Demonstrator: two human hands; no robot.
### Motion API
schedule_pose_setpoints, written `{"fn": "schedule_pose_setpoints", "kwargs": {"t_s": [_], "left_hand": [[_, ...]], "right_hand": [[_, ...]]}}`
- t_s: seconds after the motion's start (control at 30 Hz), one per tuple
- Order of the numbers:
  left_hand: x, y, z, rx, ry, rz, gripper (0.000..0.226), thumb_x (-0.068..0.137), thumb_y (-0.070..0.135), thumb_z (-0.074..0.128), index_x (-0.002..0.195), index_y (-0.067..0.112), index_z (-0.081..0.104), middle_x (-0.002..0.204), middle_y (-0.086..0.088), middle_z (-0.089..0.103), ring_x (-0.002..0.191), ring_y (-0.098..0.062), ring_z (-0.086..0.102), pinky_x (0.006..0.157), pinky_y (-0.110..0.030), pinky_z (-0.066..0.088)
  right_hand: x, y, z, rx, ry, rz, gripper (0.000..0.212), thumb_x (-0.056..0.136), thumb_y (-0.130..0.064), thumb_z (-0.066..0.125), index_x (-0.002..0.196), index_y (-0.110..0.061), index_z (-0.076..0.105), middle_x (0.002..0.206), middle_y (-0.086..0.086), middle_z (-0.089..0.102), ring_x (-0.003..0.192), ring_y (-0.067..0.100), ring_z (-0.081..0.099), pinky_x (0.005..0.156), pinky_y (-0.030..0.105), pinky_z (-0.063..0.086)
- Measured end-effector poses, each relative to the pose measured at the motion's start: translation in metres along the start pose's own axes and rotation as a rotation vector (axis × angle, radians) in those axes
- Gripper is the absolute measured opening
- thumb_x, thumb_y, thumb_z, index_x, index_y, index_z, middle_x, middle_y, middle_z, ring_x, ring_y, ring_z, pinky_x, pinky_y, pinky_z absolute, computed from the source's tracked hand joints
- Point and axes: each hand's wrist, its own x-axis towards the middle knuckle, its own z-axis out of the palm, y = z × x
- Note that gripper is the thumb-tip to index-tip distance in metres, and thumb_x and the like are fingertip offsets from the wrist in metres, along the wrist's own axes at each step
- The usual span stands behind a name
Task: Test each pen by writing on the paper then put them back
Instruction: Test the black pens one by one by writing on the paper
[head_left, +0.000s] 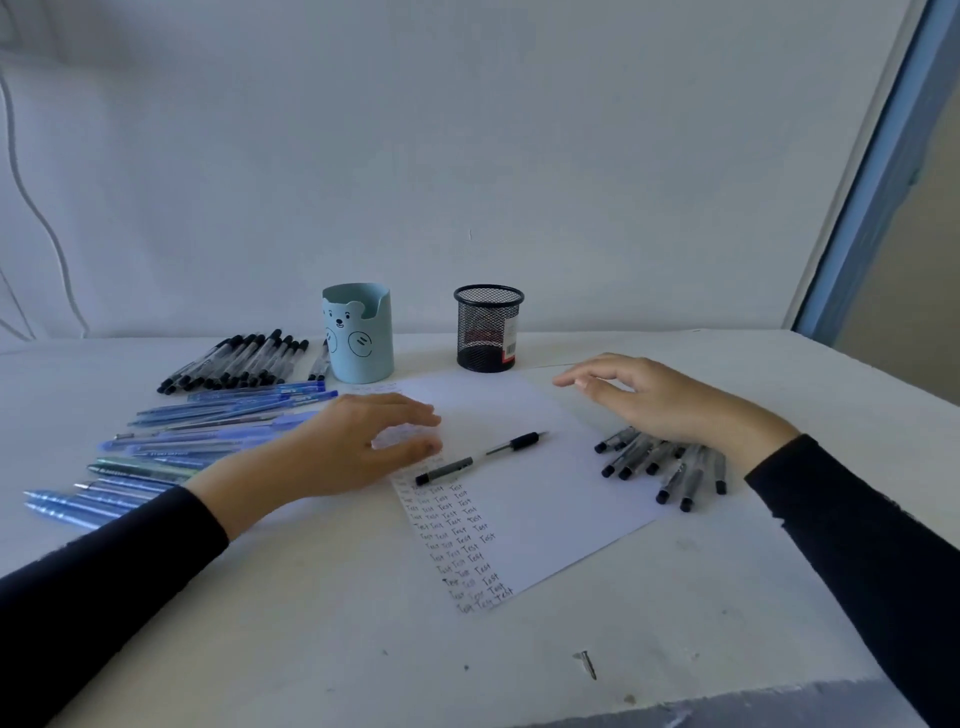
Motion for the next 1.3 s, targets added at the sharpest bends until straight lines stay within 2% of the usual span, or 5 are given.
{"fn": "schedule_pose_setpoints", "kwargs": {"t_s": [0.13,0.27,0.77,1.13,1.3], "left_hand": [[0.0,0.001,0.004,-0.003,-0.083,-0.006,0.081,0.069,0.093,0.031,0.13,0.046,0.054,0.139,0.027,0.046,0.128,0.003,0.043,0.113,-0.028,0.032],[0.001,0.006,0.002,-0.091,-0.037,-0.014,0.094,0.065,0.096,0.022,0.128,0.037,0.06,0.135,0.023,0.052,0.124,0.003,0.046,0.107,-0.021,0.033],[0.003,-0.007,-0.005,0.009,0.249,0.025,0.014,0.081,0.029,0.076,0.092,0.021,0.076,0.095,0.016,0.067,0.081,0.001,0.059,0.074,-0.02,0.049],[-0.001,-0.043,-0.07,0.003,0.847,-0.244,0.011,0.084,0.03,0.073,0.083,0.019,0.076,0.092,0.011,0.065,0.094,-0.014,0.053,0.082,-0.033,0.043],[0.007,-0.087,-0.071,0.219,0.609,-0.643,0.039,0.085,0.042,0.063,0.066,0.009,0.073,0.069,-0.009,0.069,0.068,-0.027,0.062,0.058,-0.035,0.049]], "right_hand": [[-0.019,0.021,-0.001,-0.031,0.1,0.013,0.034,0.1,-0.05,0.038,0.129,-0.048,0.055,0.123,-0.044,0.038,0.123,-0.024,0.03,0.116,0.026,0.023],[-0.044,0.044,0.002,-0.192,0.057,0.194,0.061,0.078,-0.087,0.019,0.135,-0.069,0.029,0.157,-0.025,0.018,0.15,0.014,0.004,0.12,0.056,0.0],[0.029,0.008,0.047,-0.162,0.009,0.318,0.054,0.098,-0.066,0.014,0.147,-0.05,0.03,0.164,-0.013,0.001,0.151,0.021,-0.014,0.116,0.05,-0.011],[0.032,-0.011,0.047,-0.575,0.042,-0.077,0.046,0.088,-0.05,0.043,0.133,-0.043,0.054,0.156,-0.015,0.029,0.151,0.018,0.001,0.113,0.056,-0.022],[0.032,-0.011,0.05,-0.537,0.184,-0.244,0.025,0.1,-0.033,0.05,0.122,-0.033,0.062,0.139,-0.013,0.051,0.14,0.016,0.033,0.121,0.048,-0.006]]}}
